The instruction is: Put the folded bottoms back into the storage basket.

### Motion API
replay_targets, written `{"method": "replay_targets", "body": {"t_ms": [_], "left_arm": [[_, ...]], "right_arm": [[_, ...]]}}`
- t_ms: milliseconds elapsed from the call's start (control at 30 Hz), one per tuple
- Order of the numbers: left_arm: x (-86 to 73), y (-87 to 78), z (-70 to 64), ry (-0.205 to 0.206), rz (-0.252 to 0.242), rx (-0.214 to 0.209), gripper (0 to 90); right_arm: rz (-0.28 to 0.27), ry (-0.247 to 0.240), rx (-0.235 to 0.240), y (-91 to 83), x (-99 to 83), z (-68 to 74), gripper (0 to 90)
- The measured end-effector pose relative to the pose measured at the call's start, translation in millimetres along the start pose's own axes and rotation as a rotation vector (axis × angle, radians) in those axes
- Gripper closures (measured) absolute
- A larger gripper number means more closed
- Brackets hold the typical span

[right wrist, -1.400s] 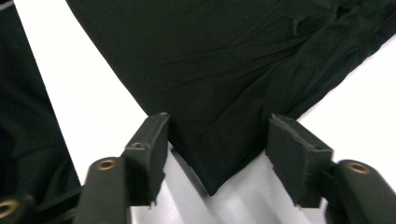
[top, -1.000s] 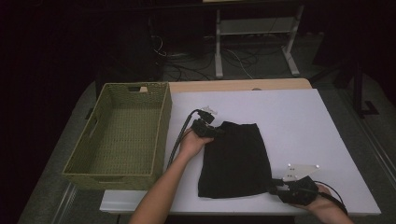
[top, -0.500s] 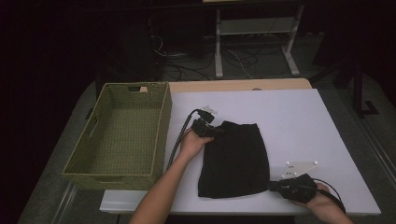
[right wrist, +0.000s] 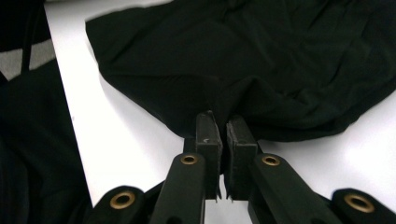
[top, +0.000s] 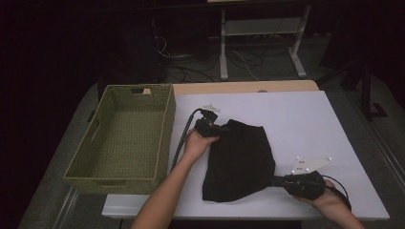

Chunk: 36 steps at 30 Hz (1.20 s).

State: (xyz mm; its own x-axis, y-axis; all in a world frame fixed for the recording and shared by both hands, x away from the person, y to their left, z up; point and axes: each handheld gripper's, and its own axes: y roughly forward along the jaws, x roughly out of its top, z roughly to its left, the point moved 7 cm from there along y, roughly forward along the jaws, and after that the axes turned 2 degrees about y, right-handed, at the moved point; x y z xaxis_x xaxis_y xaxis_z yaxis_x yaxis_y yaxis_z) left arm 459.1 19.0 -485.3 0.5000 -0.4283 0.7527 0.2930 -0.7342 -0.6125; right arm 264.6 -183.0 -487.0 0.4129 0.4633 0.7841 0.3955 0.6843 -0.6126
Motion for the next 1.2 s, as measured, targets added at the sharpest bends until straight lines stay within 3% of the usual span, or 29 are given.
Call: {"method": "replay_targets", "body": {"t_ms": [533,967,1200], "left_arm": [[19.6,-12.1,-21.5,0.054,-0.058,-0.055,81.9],[30.8,-18.0,-37.6,0.095,-0.078,-0.088,82.1],[40.2,-22.6,-43.7,0.091,-0.077,-0.093,82.2]], "right_arm": [[-0.108,-0.045,0.014,3.5,45.8,-8.0,85.2],[-0.171,-0.034,0.026,7.3,72.9,-16.4,85.2],[-0.211,-0.038,0.043,8.4,93.1,-18.4,85.3]]}}
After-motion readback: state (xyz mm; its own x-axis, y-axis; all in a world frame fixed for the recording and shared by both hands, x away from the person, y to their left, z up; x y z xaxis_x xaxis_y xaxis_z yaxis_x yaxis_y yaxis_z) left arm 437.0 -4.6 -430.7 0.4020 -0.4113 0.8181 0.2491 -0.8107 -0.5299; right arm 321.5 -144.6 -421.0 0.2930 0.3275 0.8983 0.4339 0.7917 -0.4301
